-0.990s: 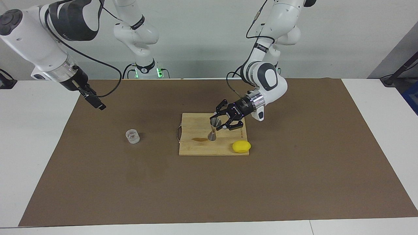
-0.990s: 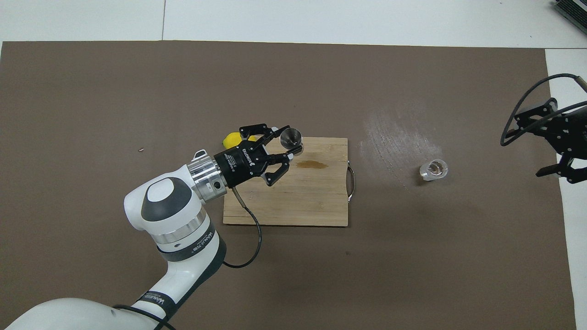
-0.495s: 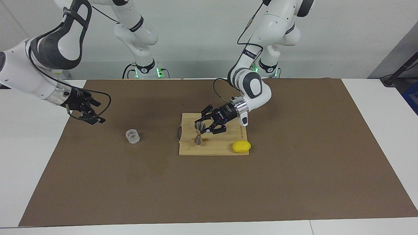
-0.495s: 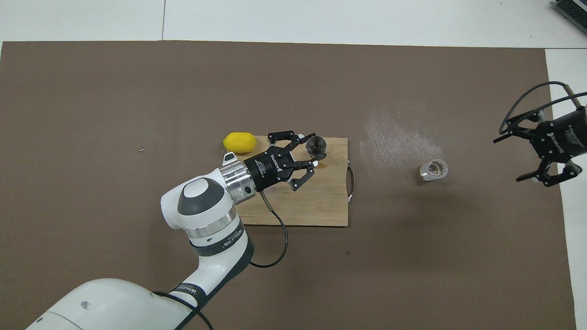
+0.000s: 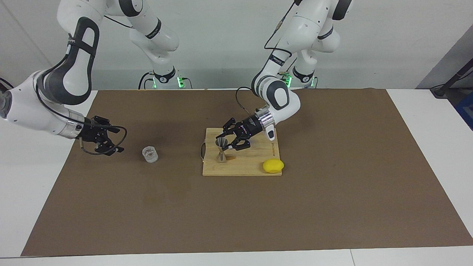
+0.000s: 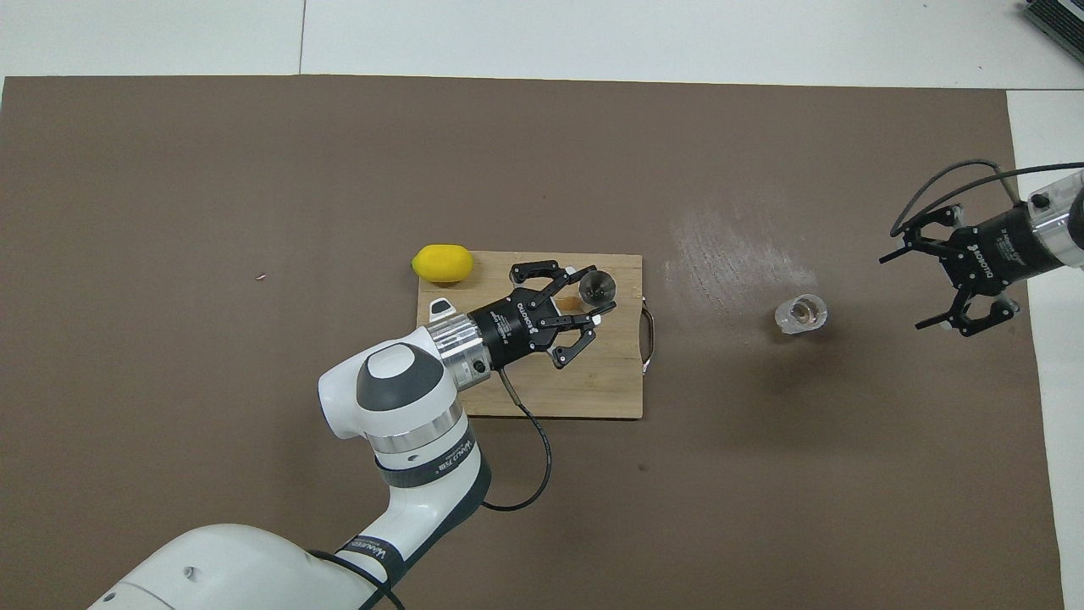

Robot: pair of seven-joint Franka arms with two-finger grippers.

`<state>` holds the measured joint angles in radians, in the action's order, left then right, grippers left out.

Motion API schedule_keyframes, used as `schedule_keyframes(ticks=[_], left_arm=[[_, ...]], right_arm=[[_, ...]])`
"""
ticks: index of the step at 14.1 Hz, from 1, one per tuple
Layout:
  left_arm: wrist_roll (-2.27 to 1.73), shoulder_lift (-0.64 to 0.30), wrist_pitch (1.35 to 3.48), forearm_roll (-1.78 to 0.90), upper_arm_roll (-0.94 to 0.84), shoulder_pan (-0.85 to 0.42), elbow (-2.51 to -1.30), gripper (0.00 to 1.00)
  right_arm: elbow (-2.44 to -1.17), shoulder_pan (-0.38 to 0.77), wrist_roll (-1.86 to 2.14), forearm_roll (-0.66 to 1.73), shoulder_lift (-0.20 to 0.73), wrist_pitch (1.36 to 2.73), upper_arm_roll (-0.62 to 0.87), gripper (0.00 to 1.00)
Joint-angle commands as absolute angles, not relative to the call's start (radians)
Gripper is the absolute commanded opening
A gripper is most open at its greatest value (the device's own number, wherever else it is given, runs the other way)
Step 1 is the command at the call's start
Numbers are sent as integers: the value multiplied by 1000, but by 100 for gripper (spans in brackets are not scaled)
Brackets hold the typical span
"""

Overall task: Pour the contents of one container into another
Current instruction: 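Set the metal cup on the board while the right gripper reaches the glass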

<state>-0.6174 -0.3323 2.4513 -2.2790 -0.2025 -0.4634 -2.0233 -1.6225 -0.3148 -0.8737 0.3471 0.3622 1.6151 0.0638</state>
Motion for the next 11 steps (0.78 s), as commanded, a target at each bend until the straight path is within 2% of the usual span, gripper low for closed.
schedule_keyframes(ticks=[1,3,7,9,10,11], left_arm=[[-600,-336,2470,-2306,-184,-483,-2022,0],[-600,-336,2480,-2306,-183,-483,-2022,0],[-597,-341,2502,-2304,-183,-491,-2022,0],[-597,-342,2502,-2301,-181,-491,-2022,0],[-595,-342,2502,-2301,-181,-491,-2022,3],[-597,-342,2502,-2301,-181,-491,-2022,91]], right_arm=[[-1591,-331,-853,377,458,1631,71,98],[-1543,-330,-841,388,530,1641,71,98],[-1557,-322,-838,449,578,1667,75,98],[-1636,-316,-812,463,568,1713,77,97],[-1679,-314,-802,491,555,1753,77,97],[-1693,-313,-801,502,549,1767,78,97]])
